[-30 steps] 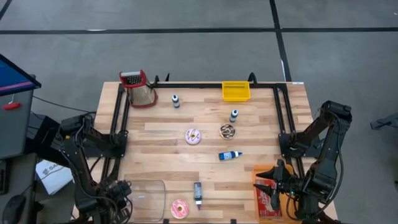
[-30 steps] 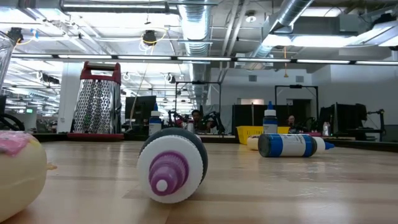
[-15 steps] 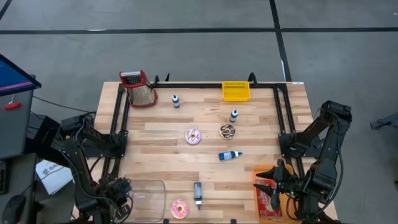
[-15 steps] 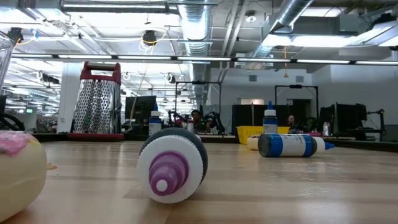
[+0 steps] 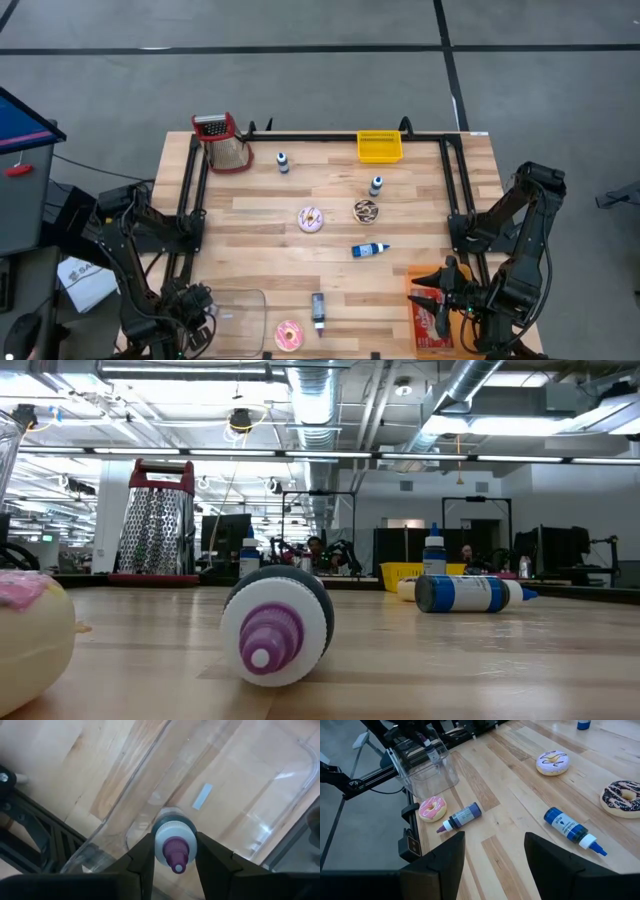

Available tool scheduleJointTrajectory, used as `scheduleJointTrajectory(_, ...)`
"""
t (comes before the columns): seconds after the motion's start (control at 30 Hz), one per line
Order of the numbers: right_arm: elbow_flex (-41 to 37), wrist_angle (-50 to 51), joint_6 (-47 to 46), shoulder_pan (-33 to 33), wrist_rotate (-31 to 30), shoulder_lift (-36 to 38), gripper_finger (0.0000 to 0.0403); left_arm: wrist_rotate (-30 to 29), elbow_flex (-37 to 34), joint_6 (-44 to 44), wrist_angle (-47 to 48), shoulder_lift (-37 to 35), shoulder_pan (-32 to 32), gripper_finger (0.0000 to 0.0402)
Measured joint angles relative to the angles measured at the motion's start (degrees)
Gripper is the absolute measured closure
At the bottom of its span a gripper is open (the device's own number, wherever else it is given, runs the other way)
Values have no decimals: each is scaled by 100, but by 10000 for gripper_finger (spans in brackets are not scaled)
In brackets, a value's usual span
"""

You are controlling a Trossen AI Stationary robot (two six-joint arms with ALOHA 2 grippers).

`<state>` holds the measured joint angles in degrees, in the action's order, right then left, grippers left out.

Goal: Pick & Place Food Item
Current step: Put the top violet food coloring bottle into the transparent bin, then put the violet food coloring bottle into the transparent bin

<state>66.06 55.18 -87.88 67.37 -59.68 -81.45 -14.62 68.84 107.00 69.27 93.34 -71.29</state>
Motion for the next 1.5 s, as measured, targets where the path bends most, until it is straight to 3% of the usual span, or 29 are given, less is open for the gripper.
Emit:
scheduleJointTrajectory(0.5,0,-17,128,-4,-38,0,205,147,-67,0,-153,-20,72,291)
scheduleJointTrajectory(1.03,0,1,150,-37,-39,0,205,111,-150,-116,-122,-316,81,222)
scheduleJointTrajectory(1.33,0,4,151,-37,-39,0,205,-908,-151,-801,-128,-826,78,227)
scheduleJointTrajectory(1.5,0,10,151,-39,-39,0,205,-1581,-151,-1950,-358,-1102,369,227)
